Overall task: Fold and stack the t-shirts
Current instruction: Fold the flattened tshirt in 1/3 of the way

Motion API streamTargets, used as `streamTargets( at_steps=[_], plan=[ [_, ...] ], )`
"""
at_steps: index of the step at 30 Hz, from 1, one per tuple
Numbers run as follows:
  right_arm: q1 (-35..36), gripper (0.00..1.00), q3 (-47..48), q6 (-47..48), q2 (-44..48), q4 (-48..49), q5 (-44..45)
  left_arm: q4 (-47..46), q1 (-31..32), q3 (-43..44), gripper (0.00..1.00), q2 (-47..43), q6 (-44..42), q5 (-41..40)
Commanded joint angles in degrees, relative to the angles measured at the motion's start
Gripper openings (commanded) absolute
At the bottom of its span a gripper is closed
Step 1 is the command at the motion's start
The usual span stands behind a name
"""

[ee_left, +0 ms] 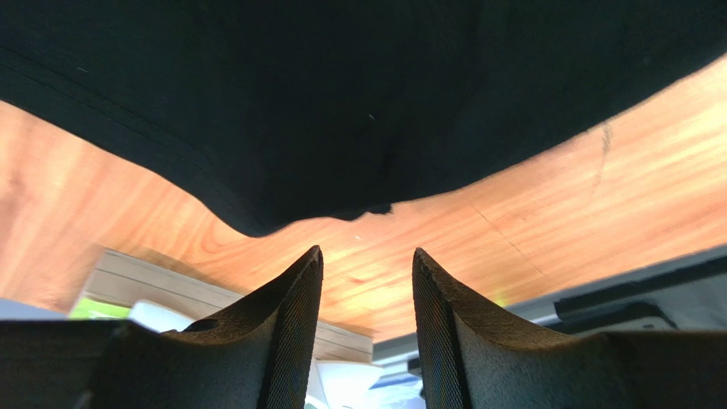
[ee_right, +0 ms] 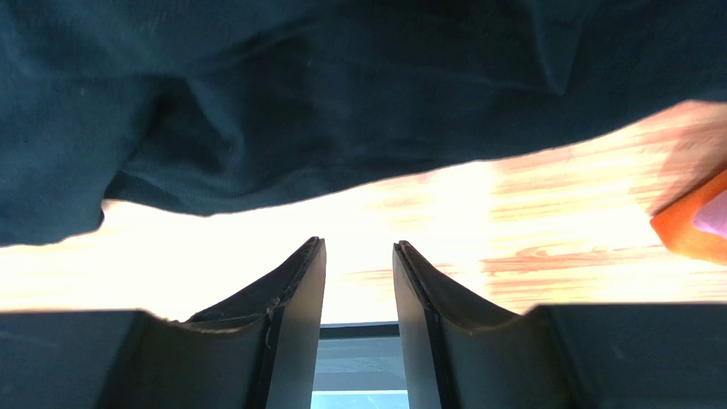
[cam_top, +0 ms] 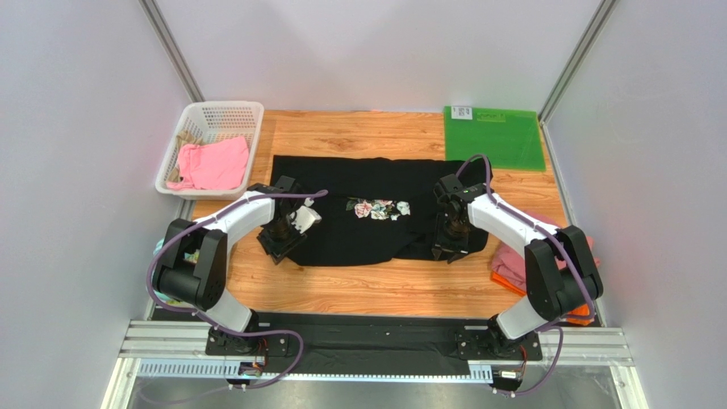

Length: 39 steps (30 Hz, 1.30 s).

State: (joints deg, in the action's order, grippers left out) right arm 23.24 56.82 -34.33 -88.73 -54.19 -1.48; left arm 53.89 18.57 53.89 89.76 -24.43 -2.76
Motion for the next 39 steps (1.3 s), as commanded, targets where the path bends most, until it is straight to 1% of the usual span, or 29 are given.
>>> streamTargets(
  at_steps=[1,6,10,14,15,18,23,28,31,32,34,35,36,37,38,39],
  plan=[
    [2.2,0.41,-0.1,-2.4,4.4,2.1,3.0,-4.7,-0.1,0.2,0.50,-0.6,-1.9,-2.2],
    [2.8,0.43,-1.3,-2.3,4.0,2.6,4.0,-7.9,-0.1,-0.5,0.50,2.8,-0.5,-2.2],
    [2.8,0.44,-1.0,-1.9,0.8,3.4,4.5,-9.1,-0.8,1.2,0.52,7.1,1.0,-1.5],
    [2.8,0.52,-1.3,-1.6,-0.8,4.0,5.3,-10.2,-1.6,2.2,0.53,8.8,1.6,-1.7],
    [2.9,0.52,-1.2,-1.6,-0.9,4.0,5.6,-10.3,-1.7,2.7,0.54,8.9,1.7,-1.6],
    [2.9,0.53,-0.7,-1.6,-1.8,4.0,6.0,-10.1,-2.2,3.7,0.59,9.2,1.8,-1.4],
    [2.8,0.52,-0.6,-1.5,-3.6,4.4,7.3,-9.7,-2.6,4.6,0.63,8.5,2.4,-1.0],
    [2.7,0.50,-0.3,-1.5,-5.8,5.2,8.1,-8.8,-2.7,4.8,0.64,6.5,2.2,-0.5],
    [2.8,0.39,0.2,-1.2,-7.1,6.0,8.2,-8.8,-2.9,4.8,0.63,6.6,2.1,-0.6],
    [2.9,0.27,0.5,-1.0,-7.2,6.4,8.3,-8.8,-3.1,4.9,0.60,6.7,2.1,-0.4],
    [2.8,0.15,1.5,-0.7,-7.9,6.3,9.4,-9.1,-3.4,5.0,0.55,7.1,2.3,-0.2],
    [2.8,0.03,1.9,-0.6,-7.9,5.8,9.5,-9.2,-3.5,5.1,0.49,7.3,2.4,0.0],
    [2.8,0.00,2.2,-0.6,-7.8,5.5,9.4,-9.2,-3.5,5.2,0.47,7.5,2.4,0.0],
    [2.8,0.00,2.5,-0.4,-7.0,5.3,9.3,-9.2,-3.6,5.3,0.44,7.5,2.5,0.1],
    [2.9,0.00,2.6,-0.3,-6.5,4.6,9.4,-9.3,-3.6,5.3,0.34,7.5,2.5,0.0],
    [2.8,0.00,2.6,-0.3,-5.9,4.3,9.9,-9.3,-3.7,5.4,0.27,7.5,2.5,0.0]
  ],
)
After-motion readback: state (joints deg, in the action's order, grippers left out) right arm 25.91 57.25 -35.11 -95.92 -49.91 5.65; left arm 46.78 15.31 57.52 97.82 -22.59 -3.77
